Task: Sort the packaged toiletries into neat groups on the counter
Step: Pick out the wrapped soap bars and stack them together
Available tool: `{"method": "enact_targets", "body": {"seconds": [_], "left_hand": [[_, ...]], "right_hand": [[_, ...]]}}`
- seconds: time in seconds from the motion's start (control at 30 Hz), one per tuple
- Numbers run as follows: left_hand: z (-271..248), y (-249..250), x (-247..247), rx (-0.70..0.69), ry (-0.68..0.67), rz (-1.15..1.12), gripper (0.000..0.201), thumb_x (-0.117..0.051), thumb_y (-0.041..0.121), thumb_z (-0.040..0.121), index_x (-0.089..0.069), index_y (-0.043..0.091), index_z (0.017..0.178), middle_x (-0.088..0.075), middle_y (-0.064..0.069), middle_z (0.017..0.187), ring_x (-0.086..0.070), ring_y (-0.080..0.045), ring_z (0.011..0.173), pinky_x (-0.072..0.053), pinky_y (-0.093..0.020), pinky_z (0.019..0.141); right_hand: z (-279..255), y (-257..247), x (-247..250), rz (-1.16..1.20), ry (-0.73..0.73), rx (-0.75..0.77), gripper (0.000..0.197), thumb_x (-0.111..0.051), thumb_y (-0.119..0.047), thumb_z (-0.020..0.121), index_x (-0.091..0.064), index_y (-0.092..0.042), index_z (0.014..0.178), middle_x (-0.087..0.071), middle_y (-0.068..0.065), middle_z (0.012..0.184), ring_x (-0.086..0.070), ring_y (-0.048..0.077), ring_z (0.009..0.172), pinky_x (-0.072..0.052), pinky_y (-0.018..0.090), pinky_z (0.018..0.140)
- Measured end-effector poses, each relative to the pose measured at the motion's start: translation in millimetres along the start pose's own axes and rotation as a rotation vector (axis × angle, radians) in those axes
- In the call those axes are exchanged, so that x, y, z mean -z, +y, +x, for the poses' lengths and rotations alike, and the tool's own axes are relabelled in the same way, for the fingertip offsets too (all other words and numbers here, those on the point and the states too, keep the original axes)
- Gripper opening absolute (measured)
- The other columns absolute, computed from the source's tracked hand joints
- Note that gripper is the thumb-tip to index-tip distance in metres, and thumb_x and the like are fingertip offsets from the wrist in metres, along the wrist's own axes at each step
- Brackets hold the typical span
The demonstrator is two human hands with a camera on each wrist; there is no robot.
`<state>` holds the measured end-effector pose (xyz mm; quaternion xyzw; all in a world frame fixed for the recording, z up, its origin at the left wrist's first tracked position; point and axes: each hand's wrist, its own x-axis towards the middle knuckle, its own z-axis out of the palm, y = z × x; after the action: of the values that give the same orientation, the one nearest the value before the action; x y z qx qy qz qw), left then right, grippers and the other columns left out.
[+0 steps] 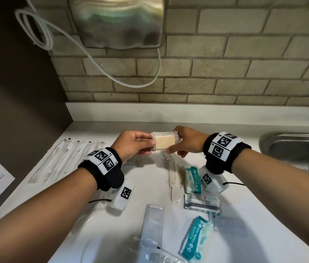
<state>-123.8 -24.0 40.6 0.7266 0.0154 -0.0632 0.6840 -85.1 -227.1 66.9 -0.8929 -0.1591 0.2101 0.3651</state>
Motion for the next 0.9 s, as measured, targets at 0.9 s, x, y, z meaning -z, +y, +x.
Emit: {"method": "enact_targets", "body": {"seconds": [0.9], "left_hand": [[6.1, -1.3, -7.2, -0.028, 0.047, 0.113, 0.008, -0.064, 0.0, 0.087, -0.064, 0.005, 0.093, -0.066, -0.016, 0.092, -0.062, -0.018, 0.071, -0.059, -0.022, 0.064]], "right_hand": [[-1.2, -7.6, 3.5, -0.036, -0.032, 0.034, 0.038, -0.074, -0.019, 0.083, -0.048, -0.011, 0.109, -0.059, 0.002, 0.076, -0.058, 0.011, 0.057, -0.051, 0.02, 0.052]]}}
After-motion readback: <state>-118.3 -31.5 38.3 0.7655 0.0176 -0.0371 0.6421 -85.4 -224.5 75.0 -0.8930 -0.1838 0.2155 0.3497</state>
